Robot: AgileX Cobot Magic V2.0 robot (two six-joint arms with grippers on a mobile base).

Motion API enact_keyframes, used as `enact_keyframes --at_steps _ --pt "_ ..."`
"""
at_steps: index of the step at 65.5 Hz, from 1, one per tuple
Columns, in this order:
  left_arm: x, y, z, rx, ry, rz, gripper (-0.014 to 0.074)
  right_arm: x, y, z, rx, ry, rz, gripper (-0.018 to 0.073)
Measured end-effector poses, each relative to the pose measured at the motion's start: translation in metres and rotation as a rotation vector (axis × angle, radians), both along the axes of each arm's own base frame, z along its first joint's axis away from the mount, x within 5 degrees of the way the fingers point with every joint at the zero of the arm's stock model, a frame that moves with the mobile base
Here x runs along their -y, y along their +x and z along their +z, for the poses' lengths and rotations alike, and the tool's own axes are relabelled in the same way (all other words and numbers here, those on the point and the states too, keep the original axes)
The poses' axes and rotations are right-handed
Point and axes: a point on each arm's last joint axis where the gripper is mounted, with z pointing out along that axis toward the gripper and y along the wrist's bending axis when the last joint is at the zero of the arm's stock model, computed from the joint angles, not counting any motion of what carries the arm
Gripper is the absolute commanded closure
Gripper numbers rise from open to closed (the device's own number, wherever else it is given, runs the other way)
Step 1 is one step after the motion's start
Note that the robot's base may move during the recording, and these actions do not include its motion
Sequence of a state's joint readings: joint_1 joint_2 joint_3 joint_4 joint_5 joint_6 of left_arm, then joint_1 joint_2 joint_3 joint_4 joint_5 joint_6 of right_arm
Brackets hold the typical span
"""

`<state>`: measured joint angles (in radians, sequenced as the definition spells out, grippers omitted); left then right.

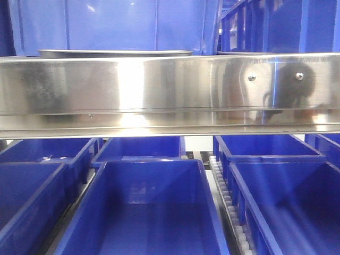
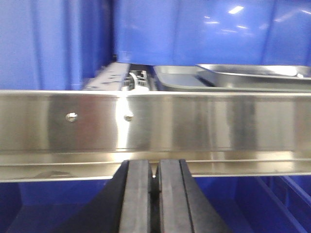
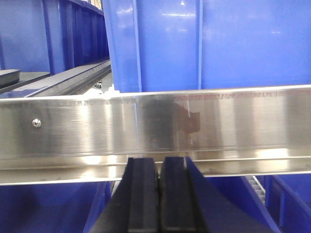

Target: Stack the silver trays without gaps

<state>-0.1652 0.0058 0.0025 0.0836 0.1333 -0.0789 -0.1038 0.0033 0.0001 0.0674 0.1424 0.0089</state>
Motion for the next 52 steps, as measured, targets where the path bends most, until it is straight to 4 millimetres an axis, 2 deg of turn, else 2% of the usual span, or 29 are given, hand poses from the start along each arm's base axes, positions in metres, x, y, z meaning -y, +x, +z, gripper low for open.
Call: enact_keyframes --at_steps 21,52 --pt "0.0006 0.0 0.0045 0.05 0.0 -0.009 0.0605 0.0 0.0 0.0 0.0 0.0 0.0 0.0637" --pt "-0.0006 0.0002 0.003 0.034 0.003 0.011 0.0605 0.0 0.0 0.0 0.0 0.0 0.0 0.0637"
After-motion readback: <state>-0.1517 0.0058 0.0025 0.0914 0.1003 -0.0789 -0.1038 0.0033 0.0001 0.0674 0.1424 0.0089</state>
